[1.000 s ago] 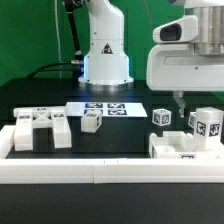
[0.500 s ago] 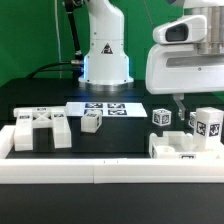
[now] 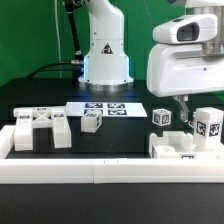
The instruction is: Assemble chair
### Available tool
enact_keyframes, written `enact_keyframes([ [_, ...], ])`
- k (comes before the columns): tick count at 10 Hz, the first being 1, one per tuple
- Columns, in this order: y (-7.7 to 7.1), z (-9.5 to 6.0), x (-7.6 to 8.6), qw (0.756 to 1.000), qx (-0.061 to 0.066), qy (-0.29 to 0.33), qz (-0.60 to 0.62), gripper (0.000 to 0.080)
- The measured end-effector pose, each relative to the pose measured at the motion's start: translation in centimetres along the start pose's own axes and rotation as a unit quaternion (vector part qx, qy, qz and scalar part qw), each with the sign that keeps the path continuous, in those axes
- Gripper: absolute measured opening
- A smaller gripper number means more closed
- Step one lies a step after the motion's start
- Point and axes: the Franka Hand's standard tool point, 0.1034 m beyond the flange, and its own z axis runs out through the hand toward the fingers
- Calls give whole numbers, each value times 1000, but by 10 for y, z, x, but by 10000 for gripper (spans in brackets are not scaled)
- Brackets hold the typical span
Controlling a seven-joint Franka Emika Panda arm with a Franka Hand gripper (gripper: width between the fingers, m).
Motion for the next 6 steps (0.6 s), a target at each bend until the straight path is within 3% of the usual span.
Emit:
enact_keyframes([
  [2,0,0,0,1000,0,0,0,619],
  [4,1,0,0,1000,0,0,18,287],
  [6,0,0,0,1000,1,0,29,288],
])
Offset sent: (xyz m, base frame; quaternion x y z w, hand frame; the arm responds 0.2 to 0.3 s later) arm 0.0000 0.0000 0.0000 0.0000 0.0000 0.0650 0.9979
